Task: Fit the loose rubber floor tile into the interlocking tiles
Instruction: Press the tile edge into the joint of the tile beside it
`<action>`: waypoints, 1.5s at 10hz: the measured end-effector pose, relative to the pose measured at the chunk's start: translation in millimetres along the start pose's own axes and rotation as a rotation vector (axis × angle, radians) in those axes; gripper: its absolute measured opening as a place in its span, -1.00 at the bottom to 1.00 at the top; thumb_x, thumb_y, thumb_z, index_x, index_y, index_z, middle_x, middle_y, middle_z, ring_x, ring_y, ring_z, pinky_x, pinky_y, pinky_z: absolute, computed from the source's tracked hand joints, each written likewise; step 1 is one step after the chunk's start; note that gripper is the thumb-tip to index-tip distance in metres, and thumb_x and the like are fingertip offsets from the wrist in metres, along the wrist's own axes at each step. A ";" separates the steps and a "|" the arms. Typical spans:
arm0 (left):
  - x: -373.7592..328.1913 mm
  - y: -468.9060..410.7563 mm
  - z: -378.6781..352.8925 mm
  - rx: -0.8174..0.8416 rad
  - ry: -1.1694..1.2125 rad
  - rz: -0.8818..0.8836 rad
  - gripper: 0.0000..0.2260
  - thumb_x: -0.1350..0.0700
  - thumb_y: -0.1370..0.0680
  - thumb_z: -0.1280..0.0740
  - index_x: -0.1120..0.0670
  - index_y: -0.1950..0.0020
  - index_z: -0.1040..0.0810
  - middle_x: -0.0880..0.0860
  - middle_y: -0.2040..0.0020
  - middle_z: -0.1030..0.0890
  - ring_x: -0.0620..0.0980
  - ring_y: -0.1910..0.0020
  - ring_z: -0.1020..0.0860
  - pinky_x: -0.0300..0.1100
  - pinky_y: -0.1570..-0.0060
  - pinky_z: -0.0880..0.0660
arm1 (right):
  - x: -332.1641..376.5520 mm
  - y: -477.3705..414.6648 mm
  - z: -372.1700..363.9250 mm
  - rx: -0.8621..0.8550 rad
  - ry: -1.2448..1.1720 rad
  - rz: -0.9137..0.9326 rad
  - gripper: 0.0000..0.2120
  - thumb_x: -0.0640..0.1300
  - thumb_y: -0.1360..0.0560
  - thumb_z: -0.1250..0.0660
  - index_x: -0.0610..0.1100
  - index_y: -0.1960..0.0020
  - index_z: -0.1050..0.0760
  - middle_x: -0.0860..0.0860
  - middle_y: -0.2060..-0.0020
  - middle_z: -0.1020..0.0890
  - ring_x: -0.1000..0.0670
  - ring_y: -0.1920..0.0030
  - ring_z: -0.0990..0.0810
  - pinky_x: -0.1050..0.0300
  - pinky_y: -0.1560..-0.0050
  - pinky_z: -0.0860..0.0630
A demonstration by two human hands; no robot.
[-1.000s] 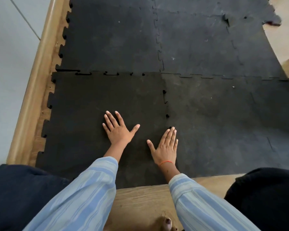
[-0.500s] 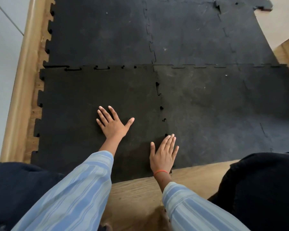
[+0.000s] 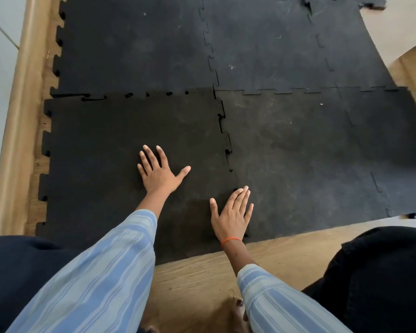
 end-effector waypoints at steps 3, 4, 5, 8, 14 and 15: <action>-14.2 3.1 -1.6 0.000 -0.056 -0.118 -0.17 -0.38 -0.53 -0.01 0.10 -0.57 0.26 0.20 -0.55 0.30 0.14 -0.55 0.25 0.11 -0.50 0.12 | 26.3 -3.1 17.5 0.014 -0.015 0.096 -0.18 0.32 -0.54 0.11 -0.24 -0.51 0.27 -0.13 -0.52 0.25 -0.06 -0.52 0.30 -0.07 -0.50 0.29; -36.5 16.7 -10.9 -0.018 -0.084 -0.257 -0.29 -0.27 -0.60 0.04 0.10 -0.57 0.23 0.15 -0.57 0.28 0.11 -0.55 0.22 0.12 -0.49 0.12 | 33.2 -13.9 12.4 0.129 0.007 0.148 -0.19 0.33 -0.54 0.12 -0.22 -0.51 0.27 -0.11 -0.53 0.25 -0.03 -0.52 0.32 -0.08 -0.49 0.31; -43.6 23.2 -15.7 -0.055 -0.098 -0.290 -0.34 -0.23 -0.62 0.07 0.10 -0.57 0.22 0.13 -0.58 0.24 0.10 -0.56 0.20 0.12 -0.50 0.11 | 30.3 -14.9 7.7 0.180 0.024 0.145 -0.16 0.35 -0.52 0.12 -0.21 -0.50 0.32 -0.10 -0.52 0.29 -0.03 -0.50 0.36 -0.08 -0.48 0.32; -44.6 21.5 -17.8 -0.069 -0.153 -0.275 -0.36 -0.22 -0.62 0.10 0.10 -0.56 0.24 0.13 -0.58 0.25 0.10 -0.56 0.20 0.09 -0.49 0.12 | 32.1 -15.3 1.6 0.165 0.034 0.159 -0.04 0.44 -0.45 0.10 -0.22 -0.48 0.40 -0.11 -0.49 0.37 -0.06 -0.48 0.42 -0.07 -0.51 0.28; -46.0 19.5 -22.4 -0.017 -0.148 -0.242 -0.37 -0.21 -0.63 0.15 0.09 -0.55 0.28 0.12 -0.56 0.31 0.09 -0.55 0.27 0.10 -0.49 0.16 | -18.0 -37.0 59.6 -0.221 -0.305 0.120 -0.72 -0.19 -0.54 -0.31 -0.22 -0.23 -0.54 -0.10 -0.16 -0.60 -0.14 -0.13 -0.48 0.09 -0.09 -0.46; -45.4 18.0 -23.1 -0.007 -0.143 -0.242 -0.37 -0.21 -0.63 0.14 0.09 -0.55 0.28 0.12 -0.56 0.32 0.09 -0.54 0.27 0.10 -0.49 0.17 | -15.3 -37.1 60.1 -0.252 -0.269 0.138 -0.73 -0.19 -0.54 -0.31 -0.23 -0.20 -0.56 -0.10 -0.12 -0.63 -0.14 -0.10 -0.52 0.06 -0.05 -0.50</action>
Point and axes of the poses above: each hand's wrist, its own y-axis away from the middle knuckle, its own z-axis out of the back of the hand, x = y × z, the point moved 10 cm from there along -y, towards the middle knuckle
